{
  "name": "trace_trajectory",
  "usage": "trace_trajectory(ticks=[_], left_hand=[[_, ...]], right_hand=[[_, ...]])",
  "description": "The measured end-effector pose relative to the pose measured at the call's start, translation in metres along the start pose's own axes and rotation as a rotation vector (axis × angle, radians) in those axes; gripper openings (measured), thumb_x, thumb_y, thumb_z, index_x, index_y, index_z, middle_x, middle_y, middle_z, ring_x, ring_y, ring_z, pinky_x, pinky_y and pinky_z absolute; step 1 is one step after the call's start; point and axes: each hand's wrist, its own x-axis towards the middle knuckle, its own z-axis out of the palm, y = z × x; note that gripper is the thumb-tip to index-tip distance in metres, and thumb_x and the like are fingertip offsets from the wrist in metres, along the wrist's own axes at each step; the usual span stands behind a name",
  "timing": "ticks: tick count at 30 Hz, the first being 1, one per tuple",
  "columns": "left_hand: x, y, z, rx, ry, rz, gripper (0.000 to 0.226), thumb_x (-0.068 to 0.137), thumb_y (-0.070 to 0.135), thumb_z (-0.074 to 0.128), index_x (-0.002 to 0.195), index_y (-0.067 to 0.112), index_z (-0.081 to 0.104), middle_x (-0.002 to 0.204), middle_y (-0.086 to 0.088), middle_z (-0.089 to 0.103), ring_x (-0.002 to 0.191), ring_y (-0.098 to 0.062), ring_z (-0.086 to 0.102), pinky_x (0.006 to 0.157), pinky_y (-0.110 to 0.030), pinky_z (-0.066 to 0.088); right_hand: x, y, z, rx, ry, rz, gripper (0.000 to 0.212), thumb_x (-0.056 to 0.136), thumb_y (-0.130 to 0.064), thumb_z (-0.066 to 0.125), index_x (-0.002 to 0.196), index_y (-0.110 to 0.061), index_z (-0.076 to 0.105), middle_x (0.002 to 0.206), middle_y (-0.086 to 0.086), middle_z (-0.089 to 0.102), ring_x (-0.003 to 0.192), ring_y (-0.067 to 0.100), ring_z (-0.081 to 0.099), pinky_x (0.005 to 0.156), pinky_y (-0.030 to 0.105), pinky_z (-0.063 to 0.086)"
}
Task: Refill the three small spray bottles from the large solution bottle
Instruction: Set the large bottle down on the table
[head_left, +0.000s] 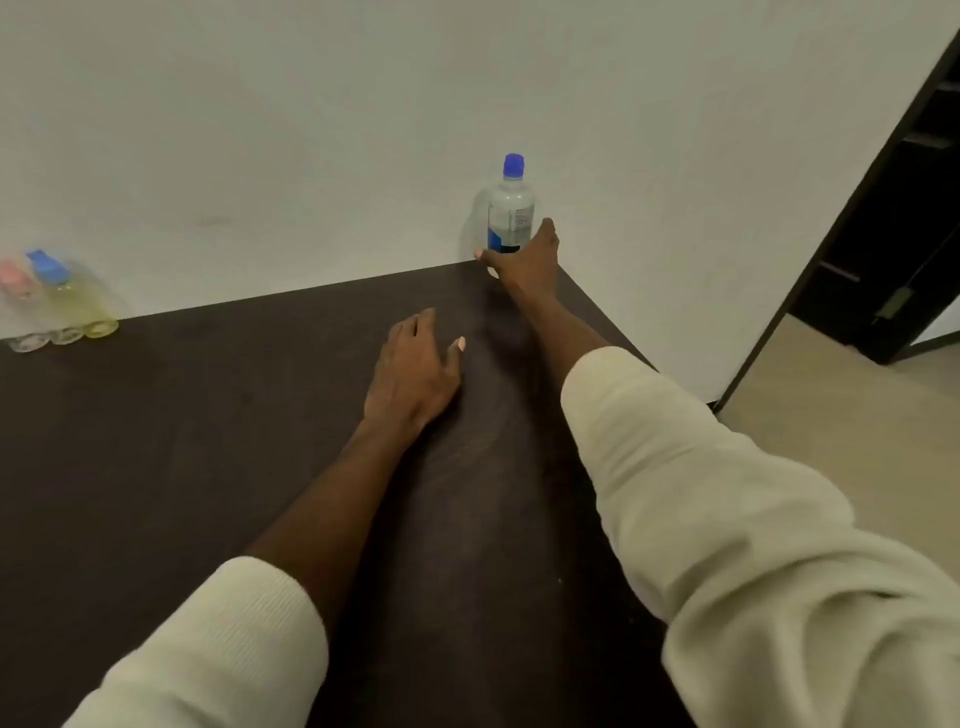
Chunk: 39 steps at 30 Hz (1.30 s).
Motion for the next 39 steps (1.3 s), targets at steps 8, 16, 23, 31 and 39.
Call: trace_trajectory(ticks=[8,16,23,31,39], left_hand=[[0.007,-0.006,0.005,0.015,0.029,0.008,0.062,0.105,0.042,0.048,0.154,0.008,0.034,0.158,-0.015,0.038,0.149,-0.027,0.032,0.120,-0.041,0.030],[0.004,-0.005,0.001,0.052,0.074,0.038,0.043,0.106,0.034,0.044,0.138,0.005,0.050,0.140,-0.017,0.054,0.132,-0.030,0.048,0.111,-0.042,0.040],[-0.037,0.005,-0.016,0.004,0.164,0.032,0.017,0.105,0.019,0.042,0.102,0.009,0.055,0.104,-0.012,0.059,0.099,-0.026,0.053,0.085,-0.036,0.042],[-0.136,-0.002,-0.036,-0.195,0.249,-0.063,0.018,0.103,0.018,0.048,0.088,0.010,0.053,0.086,-0.004,0.057,0.080,-0.022,0.054,0.070,-0.037,0.045],[-0.226,-0.017,-0.059,-0.392,0.252,-0.200,0.011,0.099,0.010,0.053,0.092,0.010,0.061,0.083,0.000,0.061,0.070,-0.010,0.052,0.061,-0.023,0.041]], right_hand=[[0.031,0.003,0.011,-0.035,0.003,0.022,0.067,0.082,-0.027,0.078,0.135,-0.011,0.040,0.137,0.008,0.052,0.125,0.026,0.054,0.102,0.035,0.046],[-0.002,-0.005,0.003,-0.054,0.014,0.011,0.059,0.075,-0.025,0.082,0.124,-0.010,0.051,0.122,0.007,0.063,0.110,0.024,0.062,0.086,0.027,0.048],[-0.119,-0.025,-0.033,0.075,-0.120,-0.054,0.066,0.072,-0.025,0.085,0.127,-0.012,0.052,0.126,0.006,0.061,0.114,0.021,0.059,0.093,0.032,0.049],[-0.265,-0.022,-0.080,0.164,-0.186,-0.065,0.064,0.068,-0.027,0.087,0.124,-0.019,0.056,0.117,-0.003,0.065,0.104,0.015,0.064,0.087,0.030,0.055],[-0.362,-0.002,-0.097,0.215,-0.263,-0.038,0.058,0.066,-0.019,0.085,0.118,-0.020,0.059,0.111,-0.003,0.068,0.100,0.013,0.067,0.085,0.034,0.058]])
